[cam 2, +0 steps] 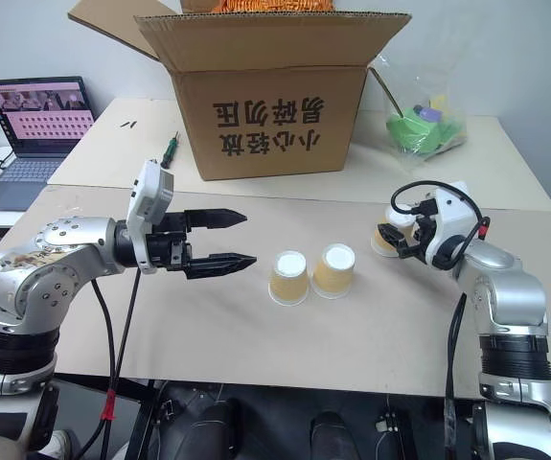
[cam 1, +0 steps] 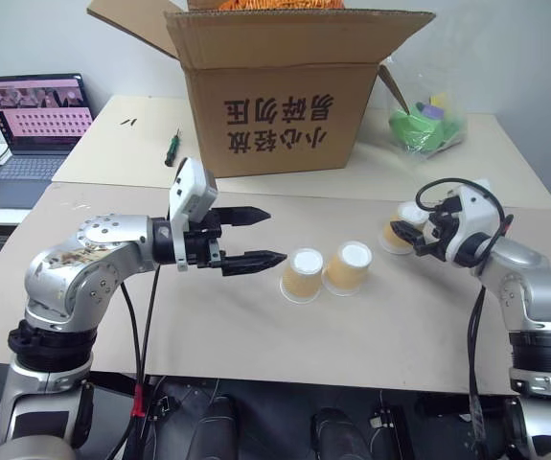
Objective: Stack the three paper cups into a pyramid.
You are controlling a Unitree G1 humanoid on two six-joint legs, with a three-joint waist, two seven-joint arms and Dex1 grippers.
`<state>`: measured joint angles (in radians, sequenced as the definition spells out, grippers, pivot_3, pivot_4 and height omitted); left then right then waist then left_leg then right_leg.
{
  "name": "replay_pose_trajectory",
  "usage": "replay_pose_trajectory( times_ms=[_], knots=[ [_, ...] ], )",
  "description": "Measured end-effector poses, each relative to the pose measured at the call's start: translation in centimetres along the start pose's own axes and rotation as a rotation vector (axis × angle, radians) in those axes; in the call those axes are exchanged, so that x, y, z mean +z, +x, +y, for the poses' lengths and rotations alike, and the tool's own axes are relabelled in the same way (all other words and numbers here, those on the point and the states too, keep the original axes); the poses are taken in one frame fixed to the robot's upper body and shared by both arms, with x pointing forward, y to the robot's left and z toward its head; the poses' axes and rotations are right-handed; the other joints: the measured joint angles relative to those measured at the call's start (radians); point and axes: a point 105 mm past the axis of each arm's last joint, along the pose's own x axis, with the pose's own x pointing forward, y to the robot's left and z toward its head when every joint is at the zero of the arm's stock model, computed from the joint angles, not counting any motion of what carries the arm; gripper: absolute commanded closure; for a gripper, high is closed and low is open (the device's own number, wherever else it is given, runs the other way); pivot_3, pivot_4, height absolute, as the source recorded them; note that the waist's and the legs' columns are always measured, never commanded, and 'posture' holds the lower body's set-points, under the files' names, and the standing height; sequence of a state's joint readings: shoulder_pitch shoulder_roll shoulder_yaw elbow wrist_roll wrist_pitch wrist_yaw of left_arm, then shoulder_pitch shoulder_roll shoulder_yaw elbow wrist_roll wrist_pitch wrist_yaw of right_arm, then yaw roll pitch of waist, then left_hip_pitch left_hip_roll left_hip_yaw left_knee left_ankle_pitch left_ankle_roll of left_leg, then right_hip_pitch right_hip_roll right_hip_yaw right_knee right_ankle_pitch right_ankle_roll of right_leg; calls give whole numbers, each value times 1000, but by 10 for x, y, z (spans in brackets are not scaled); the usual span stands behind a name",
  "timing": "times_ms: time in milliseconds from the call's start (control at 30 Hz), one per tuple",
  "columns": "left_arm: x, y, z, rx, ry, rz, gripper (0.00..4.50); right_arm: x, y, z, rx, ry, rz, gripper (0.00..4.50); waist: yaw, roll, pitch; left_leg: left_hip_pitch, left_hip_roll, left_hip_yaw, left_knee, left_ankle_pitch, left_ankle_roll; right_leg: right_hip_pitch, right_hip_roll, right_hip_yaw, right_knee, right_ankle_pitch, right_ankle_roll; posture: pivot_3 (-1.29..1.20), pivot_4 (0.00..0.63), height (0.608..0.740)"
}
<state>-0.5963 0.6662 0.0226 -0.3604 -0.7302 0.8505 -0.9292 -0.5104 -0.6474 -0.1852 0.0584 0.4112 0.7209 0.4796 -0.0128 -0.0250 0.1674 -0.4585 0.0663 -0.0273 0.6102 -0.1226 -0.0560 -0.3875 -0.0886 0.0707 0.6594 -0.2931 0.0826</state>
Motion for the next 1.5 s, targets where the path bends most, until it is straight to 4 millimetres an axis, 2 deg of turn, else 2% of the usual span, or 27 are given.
replay_pose_trajectory(
  times_ms=[133,467,567,667,933,1000,1067,1200,1267,1333,1500],
  knots=[
    [0,1,1,10,-2,-7,32,5,7,-3,-10,27,-9,0,-2,0,0,0,0,0,0,0,0,0,0,0,1,0,0,0,150,705],
    [1,1,3,26,22,-9,32,-3,17,-8,-31,58,8,0,-2,0,0,0,0,0,0,0,0,0,0,0,1,0,0,0,150,705],
    [1,1,3,28,23,-10,0,5,19,-6,-27,47,-16,720,-5,0,0,0,0,0,0,0,0,0,0,0,1,0,0,0,150,705],
    [0,1,3,31,19,-9,0,5,21,-5,-26,42,-25,1743,-4,0,0,0,0,0,0,0,0,0,0,0,1,0,0,0,150,705],
    [0,1,4,35,22,-13,0,12,24,3,13,24,-40,1833,-4,1,0,0,0,0,0,0,0,-1,0,0,1,0,0,0,150,705],
    [0,1,4,36,22,-13,0,27,18,3,36,-19,-60,1833,-3,3,2,0,0,0,0,0,0,-1,0,0,1,0,0,0,150,705],
    [-1,0,4,42,21,-13,0,54,8,9,91,-78,-102,1833,-2,6,4,-1,0,0,-1,0,0,-1,0,0,1,0,0,0,150,705],
    [-2,2,4,40,16,-17,0,138,-26,49,316,-186,-256,1833,-8,9,7,0,0,0,-2,0,0,-2,0,0,1,0,-1,0,150,705],
    [-2,3,4,41,17,-17,0,165,-47,72,456,-219,-290,1833,-6,9,7,0,1,0,-3,0,0,-1,0,-1,1,-1,-1,0,150,705],
    [-3,4,3,38,17,-15,0,174,-60,91,596,-217,-279,1833,-4,9,7,0,0,0,-2,0,0,-1,0,-1,0,-1,-1,0,150,705],
    [-4,6,2,29,16,-11,0,174,-74,126,843,-175,-174,1833,-3,8,7,0,0,0,-1,0,0,-2,0,0,2,-1,-1,0,150,705]
  ],
)
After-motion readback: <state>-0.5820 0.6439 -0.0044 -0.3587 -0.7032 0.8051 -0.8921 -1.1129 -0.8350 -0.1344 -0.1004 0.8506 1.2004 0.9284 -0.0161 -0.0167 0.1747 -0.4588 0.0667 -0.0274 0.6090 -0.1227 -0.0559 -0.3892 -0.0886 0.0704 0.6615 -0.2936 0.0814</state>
